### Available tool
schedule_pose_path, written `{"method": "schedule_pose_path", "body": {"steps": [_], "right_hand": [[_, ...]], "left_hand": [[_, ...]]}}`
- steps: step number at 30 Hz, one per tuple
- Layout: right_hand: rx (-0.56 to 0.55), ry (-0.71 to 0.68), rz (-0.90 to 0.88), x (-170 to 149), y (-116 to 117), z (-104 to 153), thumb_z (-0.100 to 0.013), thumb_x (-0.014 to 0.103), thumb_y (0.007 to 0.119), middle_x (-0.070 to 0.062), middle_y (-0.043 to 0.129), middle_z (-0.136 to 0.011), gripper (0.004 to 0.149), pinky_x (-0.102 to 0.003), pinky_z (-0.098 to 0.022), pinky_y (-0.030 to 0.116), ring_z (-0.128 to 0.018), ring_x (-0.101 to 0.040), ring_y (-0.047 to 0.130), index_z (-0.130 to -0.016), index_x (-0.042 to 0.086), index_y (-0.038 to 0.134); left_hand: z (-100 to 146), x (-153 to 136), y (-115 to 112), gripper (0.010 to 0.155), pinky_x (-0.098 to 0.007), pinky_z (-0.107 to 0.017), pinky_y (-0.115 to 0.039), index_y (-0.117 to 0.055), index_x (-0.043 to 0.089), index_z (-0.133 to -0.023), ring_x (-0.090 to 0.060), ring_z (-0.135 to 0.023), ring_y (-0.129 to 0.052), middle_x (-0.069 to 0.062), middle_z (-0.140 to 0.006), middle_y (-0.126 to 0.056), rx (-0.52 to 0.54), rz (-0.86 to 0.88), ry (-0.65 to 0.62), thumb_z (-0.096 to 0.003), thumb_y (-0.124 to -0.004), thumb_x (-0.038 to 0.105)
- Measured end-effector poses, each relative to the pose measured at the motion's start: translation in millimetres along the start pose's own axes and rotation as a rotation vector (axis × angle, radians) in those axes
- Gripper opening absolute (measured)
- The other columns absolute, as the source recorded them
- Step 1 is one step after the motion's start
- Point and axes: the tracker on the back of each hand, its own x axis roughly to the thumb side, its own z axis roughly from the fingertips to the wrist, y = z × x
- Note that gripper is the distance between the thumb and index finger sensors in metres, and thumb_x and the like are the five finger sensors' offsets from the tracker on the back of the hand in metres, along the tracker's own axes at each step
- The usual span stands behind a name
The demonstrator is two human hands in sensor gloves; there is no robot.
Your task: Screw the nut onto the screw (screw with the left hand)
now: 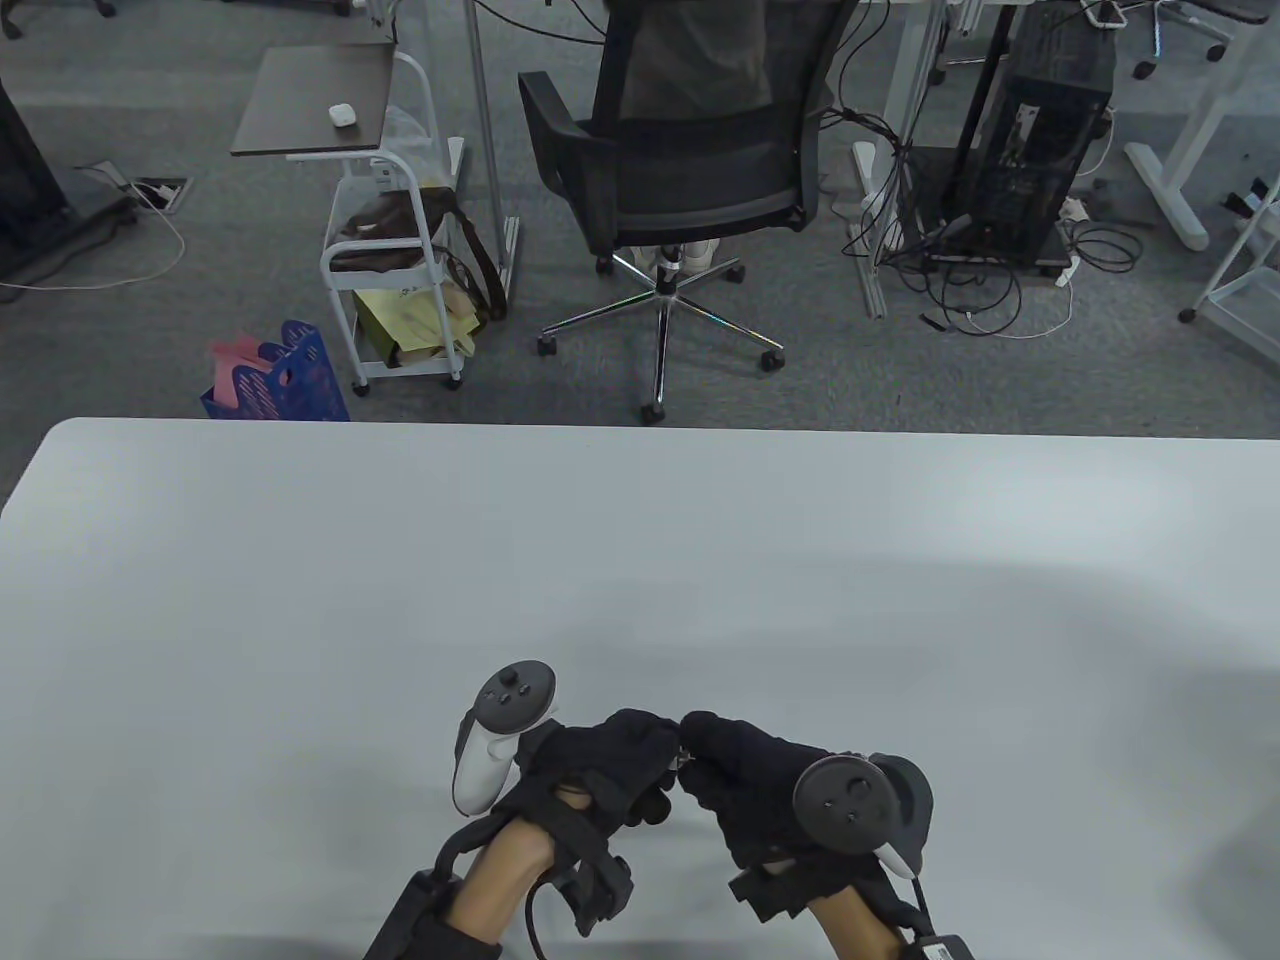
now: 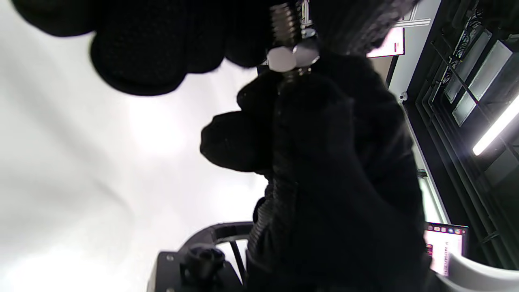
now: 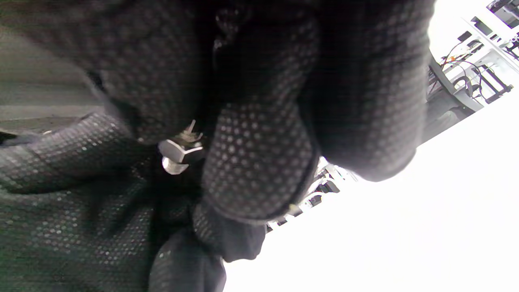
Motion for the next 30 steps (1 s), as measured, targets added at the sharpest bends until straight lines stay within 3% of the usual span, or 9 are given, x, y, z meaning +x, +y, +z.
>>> {"method": "schedule_pose_path", "body": {"steps": [5,8,12,16,19,22,26,30], "right_hand": [[-0.011,-0.004,-0.005,0.7,-1.2,-0.1,-0.031,0.034,0.094,-0.006,0.105,-0.059,0.048,-0.037,-0.028,0.103,-0.028,-0.011,0.117,-0.074,0.015,0.089],[-0.012,0.003,-0.019,-0.8,-1.5,-0.1,-0.031,0.034,0.095,-0.006,0.105,-0.059,0.048,-0.037,-0.028,0.103,-0.028,-0.011,0.117,-0.074,0.015,0.089],[-0.015,0.002,0.001,-1.4,-2.5,-0.3,-0.031,0.034,0.094,-0.006,0.105,-0.059,0.048,-0.037,-0.028,0.103,-0.028,-0.011,0.117,-0.074,0.015,0.089],[-0.014,0.001,-0.003,-0.9,-1.9,-0.1,-0.031,0.034,0.094,-0.006,0.105,-0.059,0.048,-0.036,-0.028,0.103,-0.028,-0.011,0.117,-0.074,0.015,0.089],[0.003,0.000,-0.009,-0.9,-0.1,0.0,-0.031,0.034,0.094,-0.005,0.105,-0.059,0.048,-0.037,-0.028,0.103,-0.028,-0.011,0.117,-0.074,0.015,0.089],[-0.004,-0.010,0.007,0.9,-0.4,-0.2,-0.031,0.034,0.094,-0.005,0.105,-0.059,0.048,-0.036,-0.028,0.103,-0.028,-0.011,0.117,-0.074,0.015,0.089],[-0.010,-0.008,-0.003,0.8,-1.4,-0.1,-0.031,0.034,0.094,-0.006,0.105,-0.059,0.048,-0.037,-0.028,0.103,-0.028,-0.011,0.117,-0.074,0.015,0.089],[-0.014,-0.003,-0.014,0.0,-1.8,-0.1,-0.031,0.034,0.094,-0.006,0.105,-0.059,0.047,-0.037,-0.028,0.103,-0.028,-0.011,0.117,-0.074,0.015,0.089]], "left_hand": [[0.7,4.5,-0.4,0.055,-0.059,-0.044,-0.069,-0.069,0.004,-0.090,-0.044,-0.052,-0.089,-0.028,-0.081,-0.077,-0.053,0.014,-0.013,-0.0450,-0.072,0.036],[1.9,0.9,0.4,0.066,-0.060,-0.045,-0.068,-0.065,0.003,-0.096,-0.045,-0.054,-0.088,-0.030,-0.084,-0.076,-0.012,0.027,0.005,-0.0447,-0.071,0.044],[0.4,2.3,-0.3,0.056,-0.061,-0.041,-0.070,-0.078,0.002,-0.085,-0.046,-0.047,-0.091,-0.030,-0.076,-0.083,-0.022,0.013,0.003,-0.0445,-0.073,0.040],[0.8,3.4,-0.9,0.055,-0.060,-0.045,-0.069,-0.071,0.003,-0.089,-0.045,-0.052,-0.089,-0.028,-0.081,-0.078,-0.061,0.013,0.001,-0.0449,-0.072,0.036],[1.5,-0.1,-0.3,0.066,-0.060,-0.045,-0.068,-0.067,0.003,-0.094,-0.046,-0.054,-0.089,-0.030,-0.083,-0.077,-0.035,0.042,0.010,-0.0443,-0.071,0.046],[1.6,2.0,-0.2,0.056,-0.061,-0.041,-0.070,-0.078,0.002,-0.084,-0.046,-0.047,-0.092,-0.030,-0.075,-0.084,-0.003,0.005,0.007,-0.0438,-0.073,0.041],[1.3,4.0,-1.1,0.056,-0.060,-0.044,-0.069,-0.070,0.004,-0.089,-0.044,-0.052,-0.089,-0.028,-0.080,-0.078,-0.055,0.020,-0.007,-0.0447,-0.072,0.037],[1.7,-1.5,-0.3,0.068,-0.061,-0.045,-0.068,-0.066,0.002,-0.095,-0.046,-0.054,-0.089,-0.031,-0.083,-0.077,-0.016,0.020,0.026,-0.0441,-0.071,0.046]]}}
